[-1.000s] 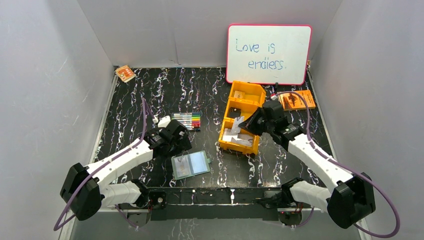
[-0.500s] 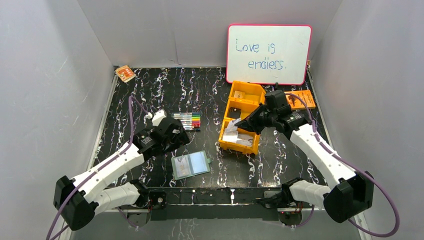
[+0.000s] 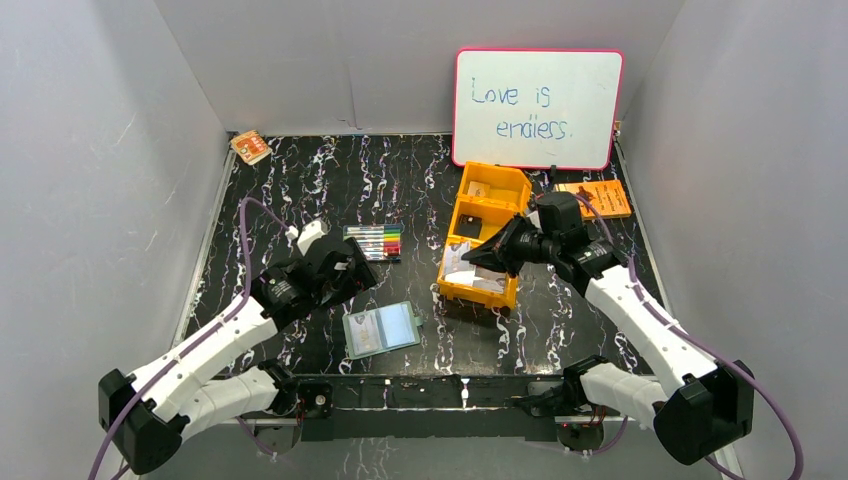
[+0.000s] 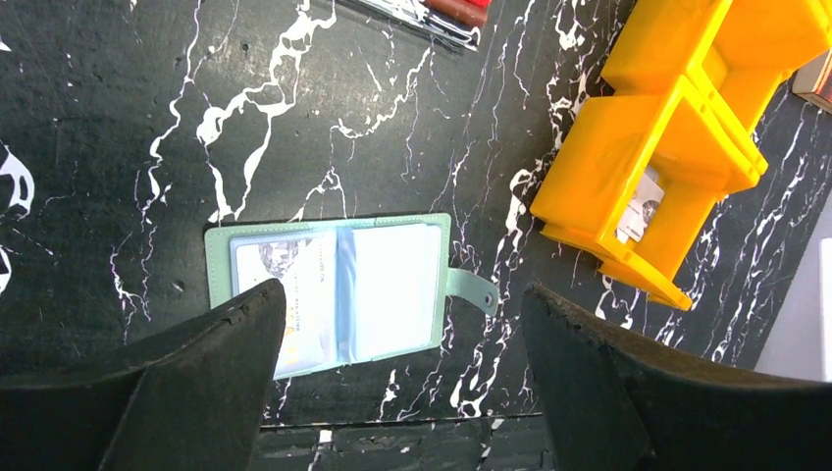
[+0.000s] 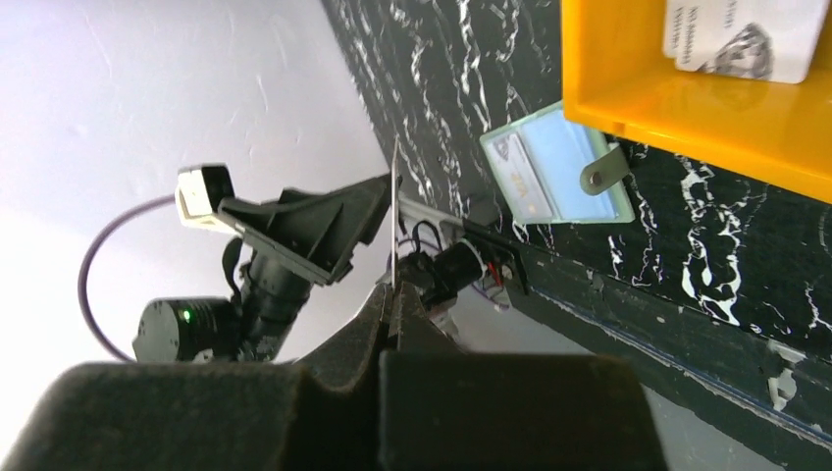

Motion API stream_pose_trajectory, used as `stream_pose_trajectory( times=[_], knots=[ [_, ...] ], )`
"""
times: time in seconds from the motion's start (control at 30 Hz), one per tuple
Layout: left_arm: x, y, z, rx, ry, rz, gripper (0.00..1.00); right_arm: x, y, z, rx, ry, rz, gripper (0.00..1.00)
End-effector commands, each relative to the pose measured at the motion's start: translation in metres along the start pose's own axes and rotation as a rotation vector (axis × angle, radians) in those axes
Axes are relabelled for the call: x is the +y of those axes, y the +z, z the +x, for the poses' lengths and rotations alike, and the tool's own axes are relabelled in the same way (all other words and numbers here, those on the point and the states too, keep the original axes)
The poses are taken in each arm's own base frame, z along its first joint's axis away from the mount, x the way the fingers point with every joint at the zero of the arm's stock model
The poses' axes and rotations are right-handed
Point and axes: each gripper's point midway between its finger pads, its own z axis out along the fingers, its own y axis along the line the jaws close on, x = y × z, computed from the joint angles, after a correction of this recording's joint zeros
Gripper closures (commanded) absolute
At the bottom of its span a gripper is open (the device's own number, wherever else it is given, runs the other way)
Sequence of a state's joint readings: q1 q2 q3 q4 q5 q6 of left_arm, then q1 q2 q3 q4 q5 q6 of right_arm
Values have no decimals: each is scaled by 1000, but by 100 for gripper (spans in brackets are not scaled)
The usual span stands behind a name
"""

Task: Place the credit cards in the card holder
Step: Turn over the card slot in the card holder.

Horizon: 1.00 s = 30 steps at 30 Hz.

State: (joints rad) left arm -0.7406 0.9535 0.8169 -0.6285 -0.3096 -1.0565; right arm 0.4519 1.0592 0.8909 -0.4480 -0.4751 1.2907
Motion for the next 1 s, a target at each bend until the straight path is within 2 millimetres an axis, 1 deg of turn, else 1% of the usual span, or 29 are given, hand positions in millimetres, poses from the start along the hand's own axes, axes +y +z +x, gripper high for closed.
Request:
stream_pose_trajectory(
  times=[0.0, 0.33, 0.4, 0.47, 0.5, 0.63, 0.73, 0.83, 0.93, 0.97],
  knots=[
    [3, -5, 3, 7, -28, 23, 14, 22, -6, 21, 115, -108, -182, 100],
    [12, -8, 8, 12, -38, 21, 14, 23, -9, 23, 118, -131, -198, 100],
    [15, -8, 10, 18, -38, 15, 14, 27, -11, 22, 91, -207, -200, 100],
    [18, -8, 12, 24, -37, 8, 14, 32, -10, 25, 49, -348, -183, 100],
    [20, -8, 14, 29, -36, 3, 14, 31, -7, 27, 34, -401, -152, 100],
    [23, -6, 23, 61, -28, 4, 14, 19, 13, 39, 50, -568, -74, 100],
    [10, -4, 35, 131, 16, 71, 15, 0, 32, 48, 39, -711, 3, 100],
    [-1, 1, 48, 205, 54, 112, 18, -25, 48, 58, 87, -757, 49, 100],
    [-5, 9, 57, 257, 81, 103, 20, -48, 62, 69, 141, -756, 61, 100],
    [-6, 11, 59, 270, 88, 100, 20, -53, 65, 70, 150, -753, 60, 100]
  ],
)
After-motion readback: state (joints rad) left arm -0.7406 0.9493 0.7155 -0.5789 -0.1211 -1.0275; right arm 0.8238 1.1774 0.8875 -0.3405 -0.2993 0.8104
